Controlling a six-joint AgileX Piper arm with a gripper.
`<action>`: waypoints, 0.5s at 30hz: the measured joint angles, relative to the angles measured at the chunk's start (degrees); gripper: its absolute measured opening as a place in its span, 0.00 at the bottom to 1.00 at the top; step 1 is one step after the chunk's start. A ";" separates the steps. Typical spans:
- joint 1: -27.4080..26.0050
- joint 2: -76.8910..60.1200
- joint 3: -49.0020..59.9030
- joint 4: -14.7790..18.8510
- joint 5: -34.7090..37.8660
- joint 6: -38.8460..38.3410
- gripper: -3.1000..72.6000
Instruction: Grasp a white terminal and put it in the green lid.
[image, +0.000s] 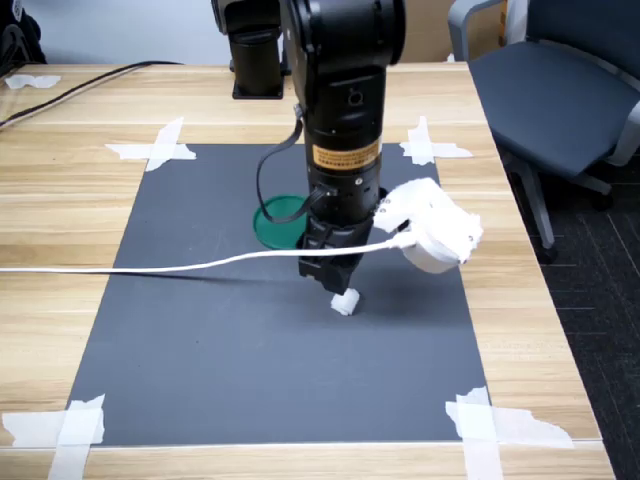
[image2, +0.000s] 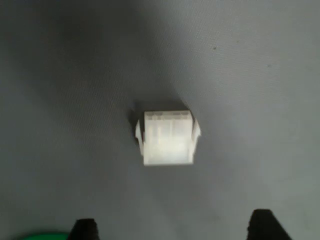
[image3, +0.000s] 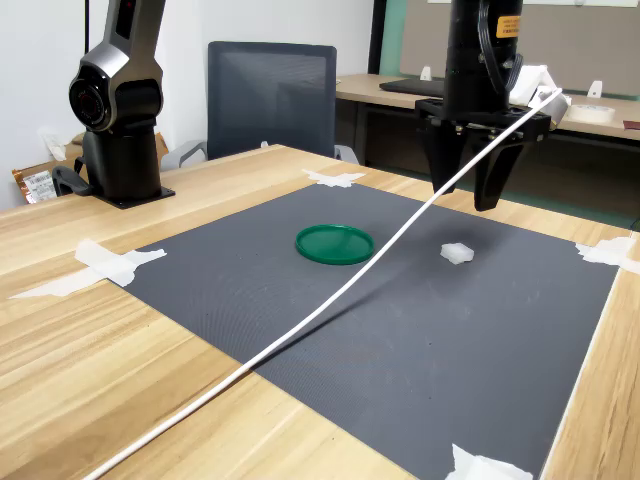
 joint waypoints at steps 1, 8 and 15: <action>0.00 0.41 0.00 0.00 0.00 0.05 0.79; 0.00 3.20 0.00 0.00 -0.04 0.97 0.79; 0.00 5.22 -0.05 -0.11 -0.74 1.57 0.79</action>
